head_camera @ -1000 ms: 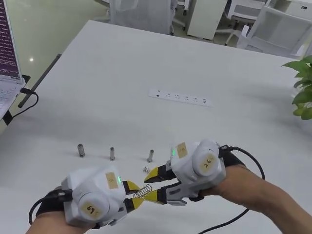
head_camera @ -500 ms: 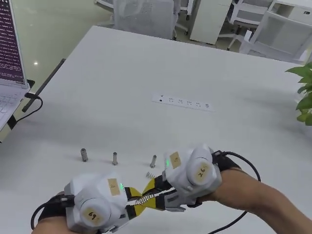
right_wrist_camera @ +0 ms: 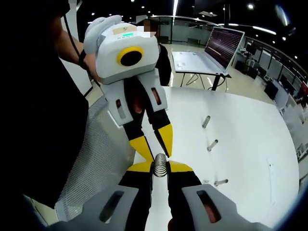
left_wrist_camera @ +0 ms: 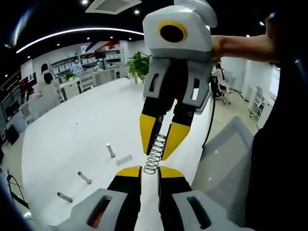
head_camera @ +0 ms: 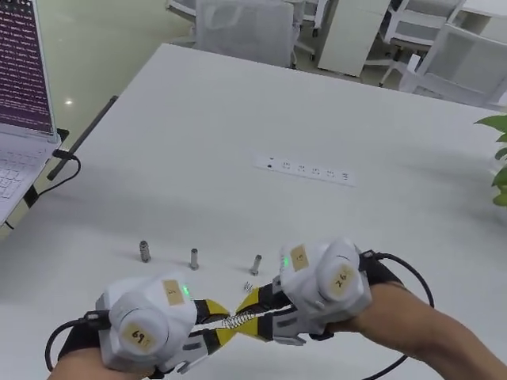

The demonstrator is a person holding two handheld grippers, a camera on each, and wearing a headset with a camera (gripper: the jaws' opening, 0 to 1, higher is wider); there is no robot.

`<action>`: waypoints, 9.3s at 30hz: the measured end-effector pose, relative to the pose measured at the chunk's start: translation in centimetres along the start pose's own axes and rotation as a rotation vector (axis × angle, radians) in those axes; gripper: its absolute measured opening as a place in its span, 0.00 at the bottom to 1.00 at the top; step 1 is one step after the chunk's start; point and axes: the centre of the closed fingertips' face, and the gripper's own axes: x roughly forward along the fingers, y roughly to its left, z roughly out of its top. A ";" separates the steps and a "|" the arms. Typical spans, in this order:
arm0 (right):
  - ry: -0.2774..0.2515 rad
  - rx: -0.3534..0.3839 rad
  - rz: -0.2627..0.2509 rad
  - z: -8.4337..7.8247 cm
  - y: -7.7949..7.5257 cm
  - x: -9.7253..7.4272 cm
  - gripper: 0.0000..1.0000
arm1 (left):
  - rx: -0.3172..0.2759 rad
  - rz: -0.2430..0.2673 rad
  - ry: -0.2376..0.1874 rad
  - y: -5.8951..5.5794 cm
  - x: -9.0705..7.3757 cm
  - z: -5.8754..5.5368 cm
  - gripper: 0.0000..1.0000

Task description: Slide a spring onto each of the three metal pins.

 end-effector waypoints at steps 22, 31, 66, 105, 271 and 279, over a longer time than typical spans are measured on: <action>0.032 0.086 -0.086 -2.4 -3.7 -0.6 0.08 | -0.178 0.228 -0.043 6.3 -5.6 -2.9 0.07; 0.052 0.106 -0.068 -2.8 -4.2 0.2 0.08 | -0.222 0.278 -0.044 7.4 -6.5 -4.1 0.13; 0.138 0.087 -0.105 0.0 -10.6 5.6 0.09 | -0.316 0.362 -0.031 9.7 -10.2 -9.0 0.45; 0.200 0.119 -0.111 -0.6 -16.3 12.1 0.09 | -0.379 0.396 -0.063 11.5 -12.6 -8.9 0.58; -0.194 0.572 -0.530 -8.7 -2.3 -6.3 0.54 | -0.206 0.211 -0.025 8.6 -3.6 -1.0 0.54; -0.178 0.579 -0.526 -9.4 -1.9 -6.5 0.55 | -0.110 0.095 0.023 7.0 0.5 -0.9 0.52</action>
